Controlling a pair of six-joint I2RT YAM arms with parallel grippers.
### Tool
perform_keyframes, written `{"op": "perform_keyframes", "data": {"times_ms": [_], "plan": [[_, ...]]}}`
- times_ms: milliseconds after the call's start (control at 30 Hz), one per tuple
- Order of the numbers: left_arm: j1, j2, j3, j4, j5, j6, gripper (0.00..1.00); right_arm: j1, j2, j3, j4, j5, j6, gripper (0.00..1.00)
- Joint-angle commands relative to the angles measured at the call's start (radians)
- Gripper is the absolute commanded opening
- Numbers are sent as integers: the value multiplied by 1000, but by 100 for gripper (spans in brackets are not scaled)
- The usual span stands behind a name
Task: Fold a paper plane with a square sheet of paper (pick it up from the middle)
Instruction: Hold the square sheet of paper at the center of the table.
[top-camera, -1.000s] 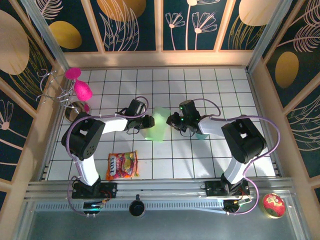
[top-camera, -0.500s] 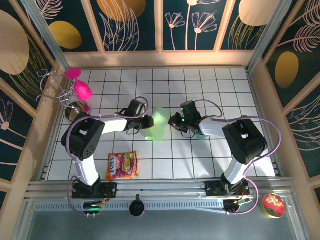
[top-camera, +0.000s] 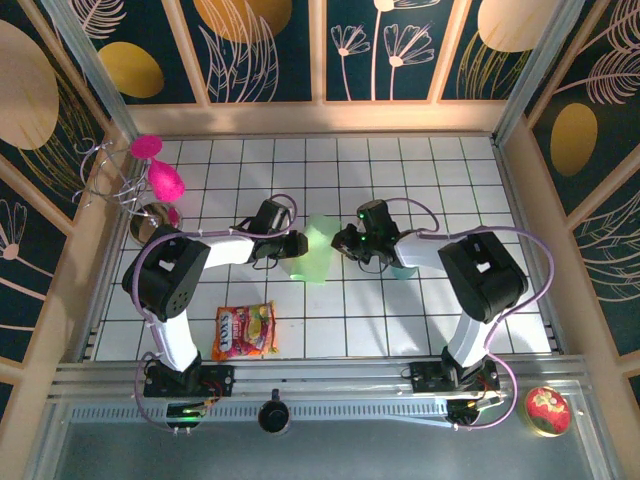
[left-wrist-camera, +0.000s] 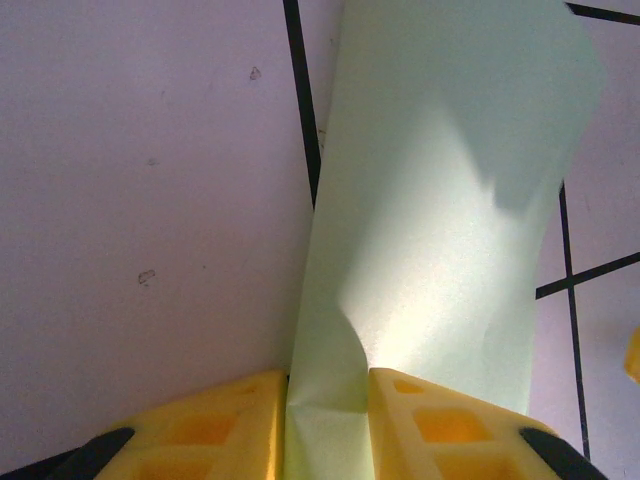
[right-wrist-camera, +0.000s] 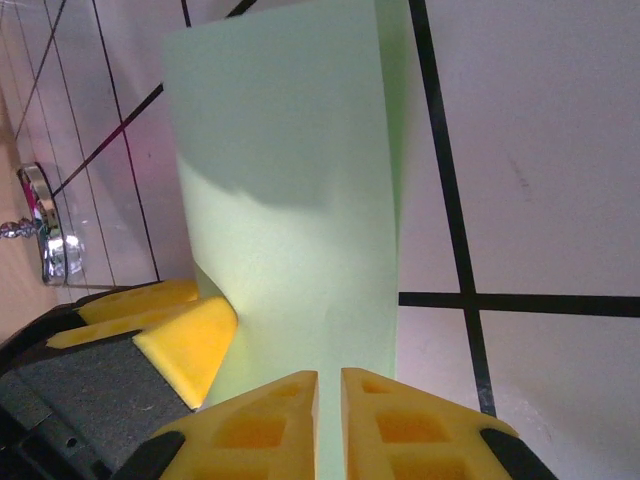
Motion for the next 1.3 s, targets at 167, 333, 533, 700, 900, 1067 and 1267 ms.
{"op": "perform_keyframes", "data": {"times_ms": [167,333,533,700,900,1067,1267], "plan": [[-25,128,-71,-51,-1,0,29,8,61,62,36,-54,1,9],[-26,134,-75,-60,-27,5,29,12,93,93,19,-65,-10,8],[-36,147,-64,-91,-82,9,29,22,125,120,-1,-77,-19,7],[-41,167,-61,-105,-107,5,29,24,138,128,-14,-80,-23,7],[-41,177,-60,-107,-108,4,29,25,147,126,-34,-70,-29,7],[-40,175,-57,-113,-110,10,29,25,153,124,-55,-57,-39,7],[-41,169,-57,-113,-103,9,29,25,169,118,-89,-38,-52,6]]}}
